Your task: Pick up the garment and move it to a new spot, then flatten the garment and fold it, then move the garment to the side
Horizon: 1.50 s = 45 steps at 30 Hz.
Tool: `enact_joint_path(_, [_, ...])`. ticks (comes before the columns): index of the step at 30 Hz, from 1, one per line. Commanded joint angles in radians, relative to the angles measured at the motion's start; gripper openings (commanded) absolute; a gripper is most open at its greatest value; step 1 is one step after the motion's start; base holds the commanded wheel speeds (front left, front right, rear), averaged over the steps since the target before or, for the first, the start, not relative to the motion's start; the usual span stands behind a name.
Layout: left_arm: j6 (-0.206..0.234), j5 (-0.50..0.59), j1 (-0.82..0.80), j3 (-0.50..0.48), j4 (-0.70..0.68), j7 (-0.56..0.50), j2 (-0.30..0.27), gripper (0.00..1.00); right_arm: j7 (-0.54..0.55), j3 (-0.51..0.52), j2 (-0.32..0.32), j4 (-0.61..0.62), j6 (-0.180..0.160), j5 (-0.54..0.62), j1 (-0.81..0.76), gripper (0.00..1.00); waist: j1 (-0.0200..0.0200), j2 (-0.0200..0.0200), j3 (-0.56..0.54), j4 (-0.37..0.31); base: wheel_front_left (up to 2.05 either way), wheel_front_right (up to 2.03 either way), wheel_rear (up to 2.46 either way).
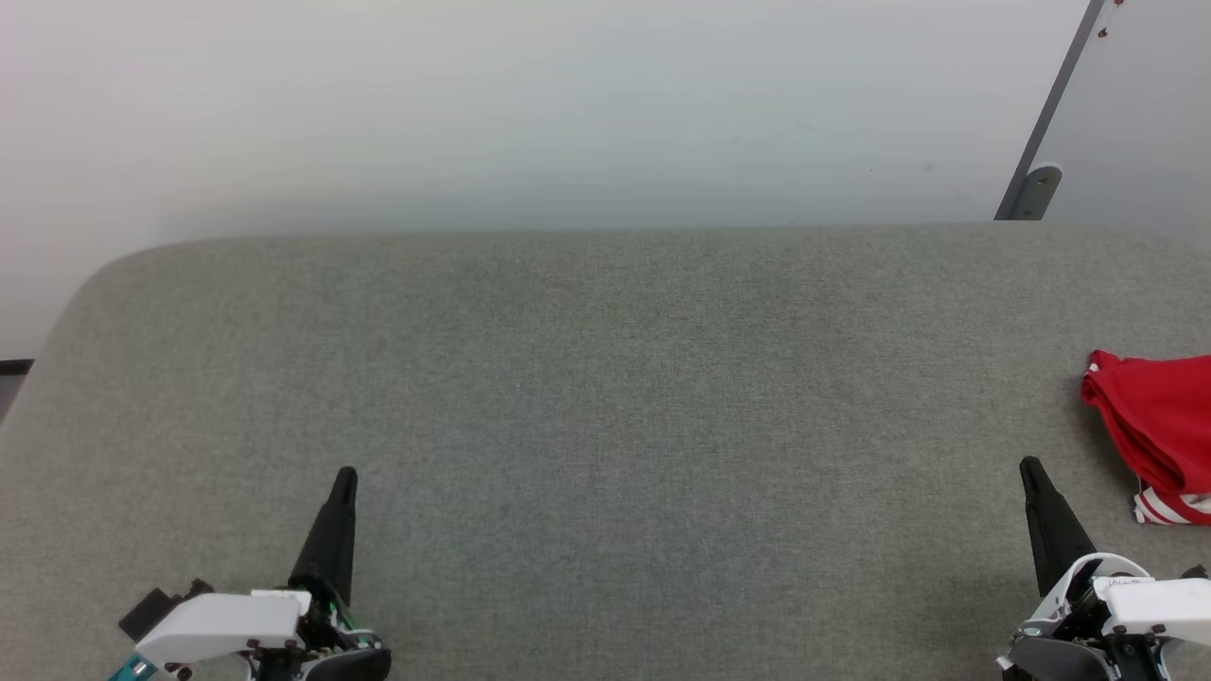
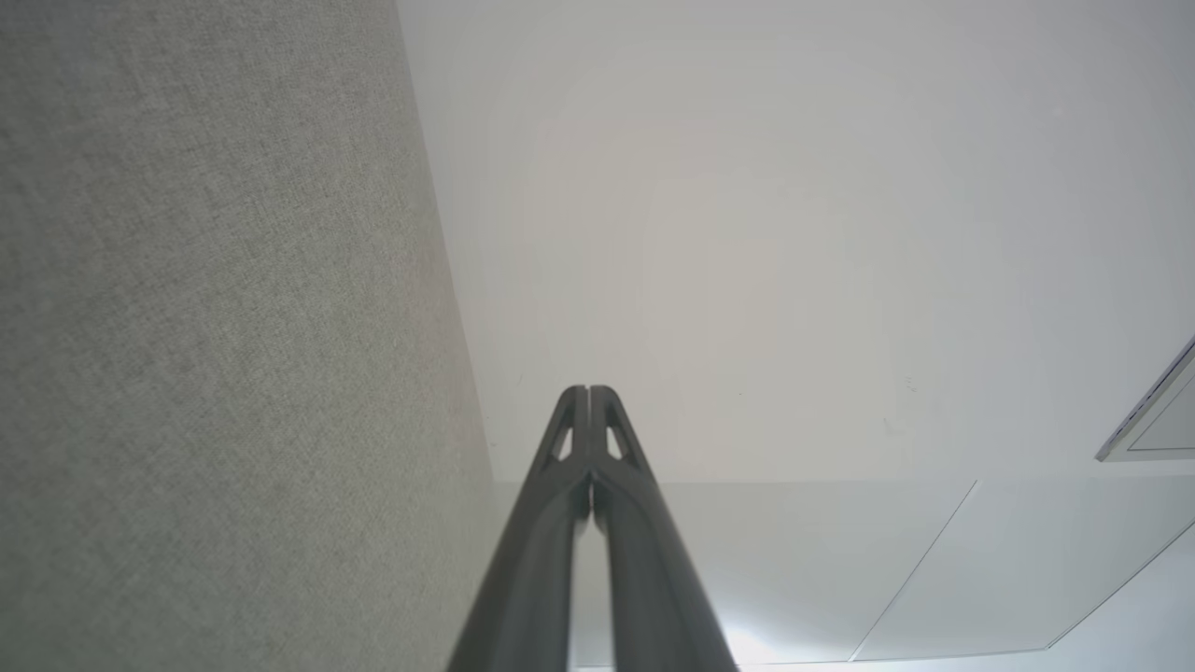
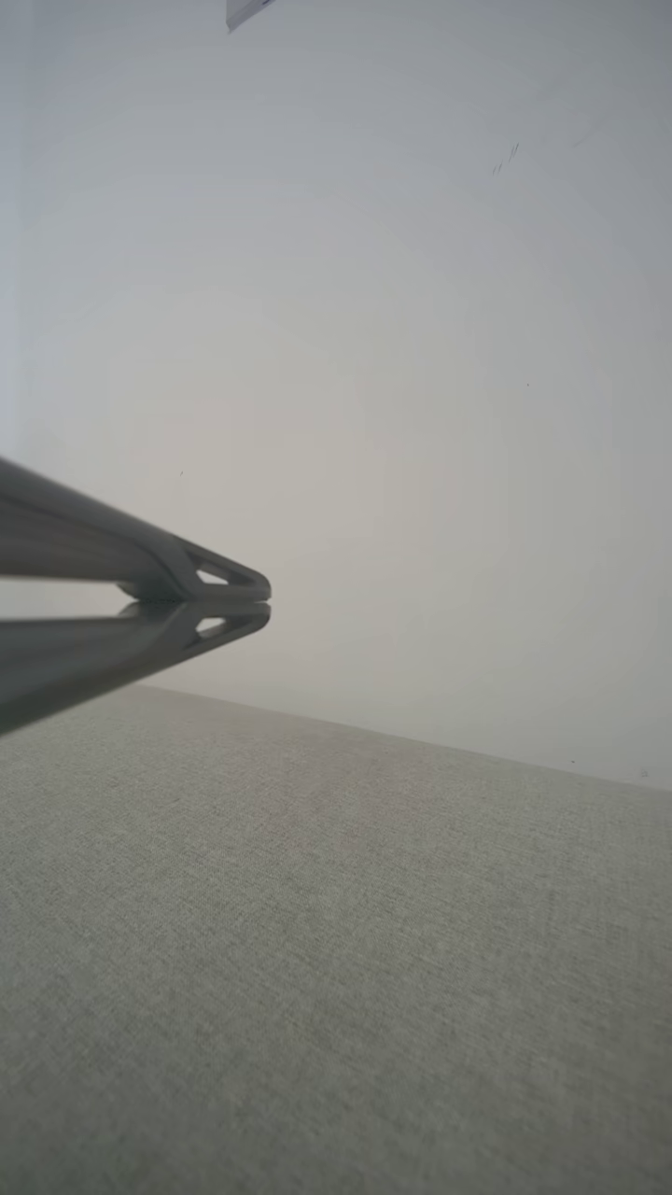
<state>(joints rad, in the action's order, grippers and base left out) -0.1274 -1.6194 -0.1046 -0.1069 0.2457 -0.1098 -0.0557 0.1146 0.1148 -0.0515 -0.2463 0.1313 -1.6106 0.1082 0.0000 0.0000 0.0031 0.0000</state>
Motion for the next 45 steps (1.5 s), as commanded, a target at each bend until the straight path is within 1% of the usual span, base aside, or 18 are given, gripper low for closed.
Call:
enact_joint_path(1, [-0.006, 0.004, -0.01, -0.003, 0.001, -0.002, 0.003, 0.0, 0.001, -0.001, 0.004, 0.0, -0.001, -0.004, 0.003, 0.0, 0.0, 0.0, 0.0, 0.0, 0.0, 0.0, 0.0])
enact_joint_path(45, [-0.006, 0.007, -0.011, -0.006, 0.001, -0.004, 0.004, 0.0, 0.001, -0.001, 0.004, 0.0, -0.001, -0.004, 0.003, 0.0, 0.0, 0.0, 0.0, 0.0, 0.0, 0.0, 0.0])
